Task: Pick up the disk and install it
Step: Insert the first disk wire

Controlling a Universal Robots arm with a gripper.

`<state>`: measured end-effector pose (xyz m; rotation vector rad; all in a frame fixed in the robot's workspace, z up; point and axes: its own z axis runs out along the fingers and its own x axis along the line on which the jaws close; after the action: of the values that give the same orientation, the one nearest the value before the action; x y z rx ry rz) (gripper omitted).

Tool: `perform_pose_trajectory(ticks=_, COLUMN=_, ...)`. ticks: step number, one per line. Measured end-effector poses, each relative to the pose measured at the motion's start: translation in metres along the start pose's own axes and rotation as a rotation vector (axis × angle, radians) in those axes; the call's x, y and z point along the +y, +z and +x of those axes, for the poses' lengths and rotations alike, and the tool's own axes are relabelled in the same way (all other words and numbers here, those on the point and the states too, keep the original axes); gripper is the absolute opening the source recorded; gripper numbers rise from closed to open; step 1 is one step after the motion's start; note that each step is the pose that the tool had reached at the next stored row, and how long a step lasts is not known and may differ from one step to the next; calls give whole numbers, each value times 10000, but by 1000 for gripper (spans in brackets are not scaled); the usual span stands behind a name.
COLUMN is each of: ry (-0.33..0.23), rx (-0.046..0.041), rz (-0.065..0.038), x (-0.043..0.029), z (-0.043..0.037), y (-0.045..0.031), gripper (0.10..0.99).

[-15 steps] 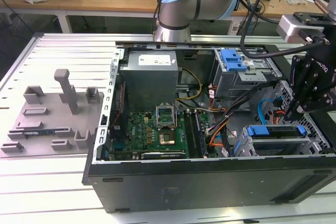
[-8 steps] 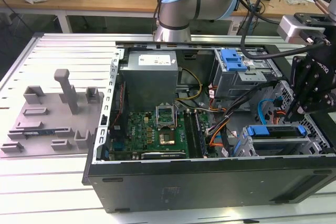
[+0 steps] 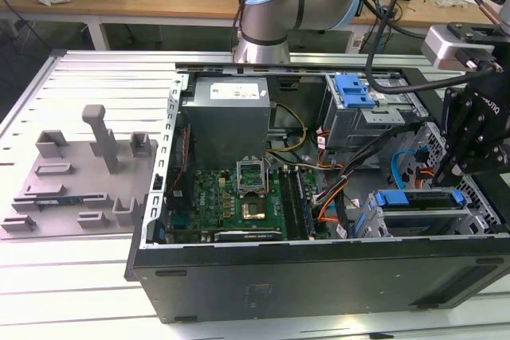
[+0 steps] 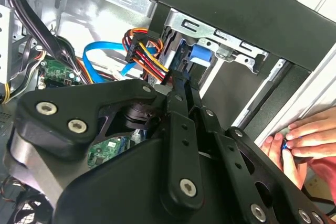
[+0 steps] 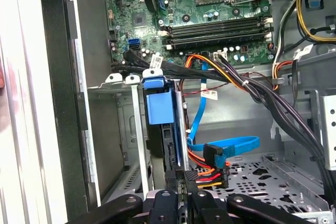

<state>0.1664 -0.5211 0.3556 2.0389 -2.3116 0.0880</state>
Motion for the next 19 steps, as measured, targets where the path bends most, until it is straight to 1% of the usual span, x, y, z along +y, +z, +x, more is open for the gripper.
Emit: perform_pose_trajectory(ticks=19, ry=0, rx=-1, rz=0, x=-2, z=17, y=50, gripper=169)
